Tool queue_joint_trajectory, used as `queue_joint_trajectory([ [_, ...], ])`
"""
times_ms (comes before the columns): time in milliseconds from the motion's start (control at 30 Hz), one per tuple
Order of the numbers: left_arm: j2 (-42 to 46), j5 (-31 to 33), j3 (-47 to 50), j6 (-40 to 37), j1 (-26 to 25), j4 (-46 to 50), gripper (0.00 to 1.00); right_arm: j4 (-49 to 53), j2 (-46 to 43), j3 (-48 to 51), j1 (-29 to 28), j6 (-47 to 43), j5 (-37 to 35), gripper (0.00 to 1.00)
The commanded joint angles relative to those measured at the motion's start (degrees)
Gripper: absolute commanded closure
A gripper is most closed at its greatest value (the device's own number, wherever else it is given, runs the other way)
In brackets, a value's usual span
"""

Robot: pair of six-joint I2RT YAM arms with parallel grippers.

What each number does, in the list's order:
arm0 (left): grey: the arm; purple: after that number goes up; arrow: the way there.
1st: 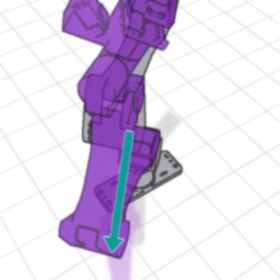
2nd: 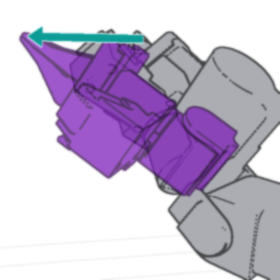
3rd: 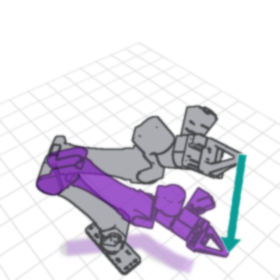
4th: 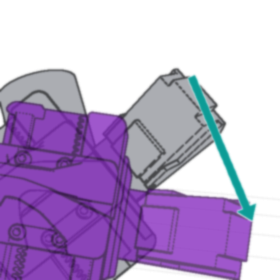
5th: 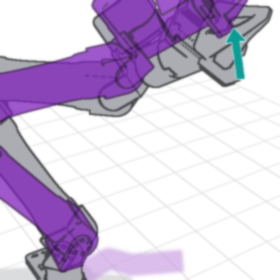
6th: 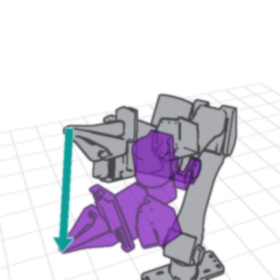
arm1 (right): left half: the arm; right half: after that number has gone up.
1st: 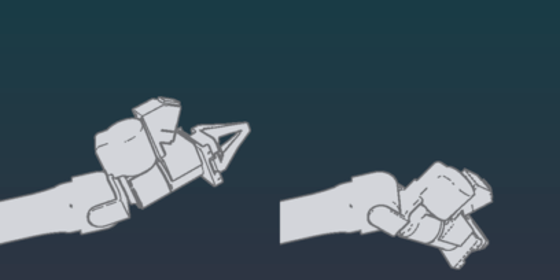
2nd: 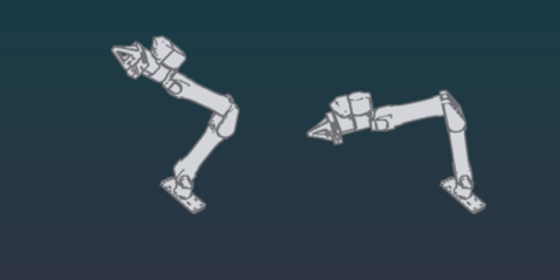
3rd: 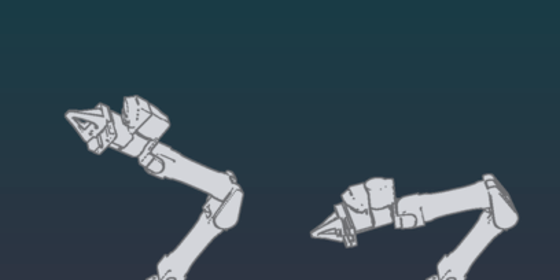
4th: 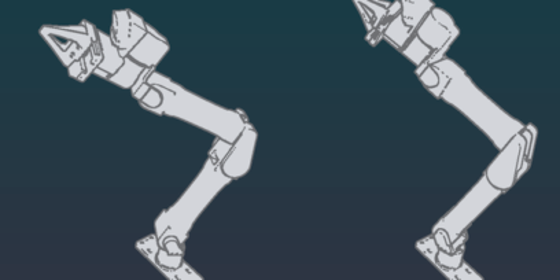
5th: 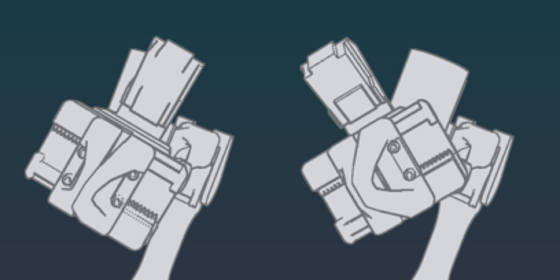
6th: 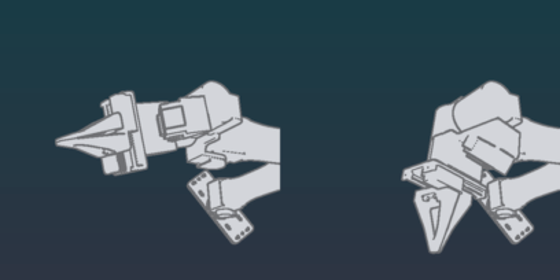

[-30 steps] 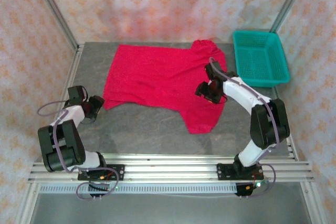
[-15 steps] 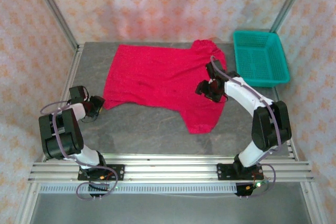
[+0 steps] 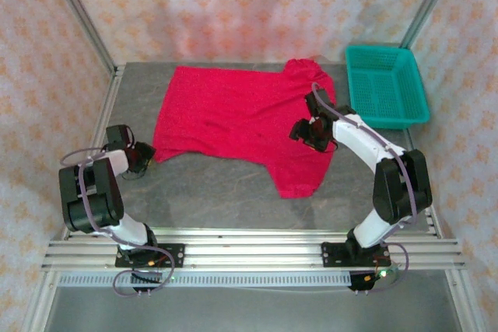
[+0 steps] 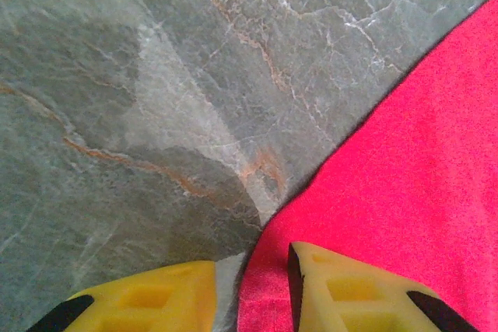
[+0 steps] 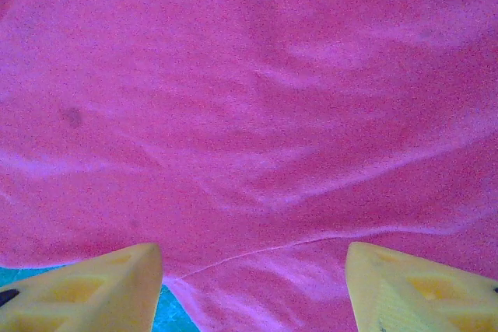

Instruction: Fold the inside-out t-shirt

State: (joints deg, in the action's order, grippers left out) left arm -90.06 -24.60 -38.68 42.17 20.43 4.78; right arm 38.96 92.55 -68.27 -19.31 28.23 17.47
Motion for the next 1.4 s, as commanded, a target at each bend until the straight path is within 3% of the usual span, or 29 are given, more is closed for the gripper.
queue_joint_trajectory([
  [0,-4.6,-3.3,-1.7,0.0,-4.4,-5.9,0.65,0.5,0.3,-0.5,0.2,-0.6,-0.4,0.35],
  [133,-1.8,0.1,-1.9,-1.5,-5.0,-2.2,0.49,0.6,0.3,-0.5,0.2,-0.7,-0.2,0.35],
  [200,-0.7,1.3,-2.1,-2.6,-5.0,-0.4,0.46,0.6,0.3,-0.5,0.2,-0.7,0.0,0.35],
  [433,0.7,1.8,-2.1,-4.0,-5.4,1.5,0.55,0.2,0.5,-0.8,0.2,-0.6,1.0,0.35],
  [633,2.7,4.7,-3.1,-6.6,-6.3,5.2,0.47,0.0,0.6,-0.6,0.2,-0.4,1.5,0.35],
  [833,2.1,4.0,-3.1,-6.2,-6.5,4.2,0.47,0.1,1.0,-1.1,0.2,-0.4,2.0,0.35],
  [1033,-1.0,4.3,-4.0,-6.3,-6.6,3.1,0.59,0.5,0.9,-1.2,0.2,-0.5,2.4,0.35],
  [1200,-0.6,5.8,-5.2,-6.6,-6.6,5.5,0.84,1.4,0.6,-1.6,0.2,-0.9,2.0,0.35],
  [1333,3.3,8.1,-7.4,-7.7,-6.8,10.2,1.0,4.1,-1.2,-1.6,0.2,-1.2,1.1,0.36],
  [1367,4.5,8.7,-8.4,-8.0,-7.0,11.6,1.0,6.0,-1.7,-1.5,0.2,-1.5,0.3,0.36],
])
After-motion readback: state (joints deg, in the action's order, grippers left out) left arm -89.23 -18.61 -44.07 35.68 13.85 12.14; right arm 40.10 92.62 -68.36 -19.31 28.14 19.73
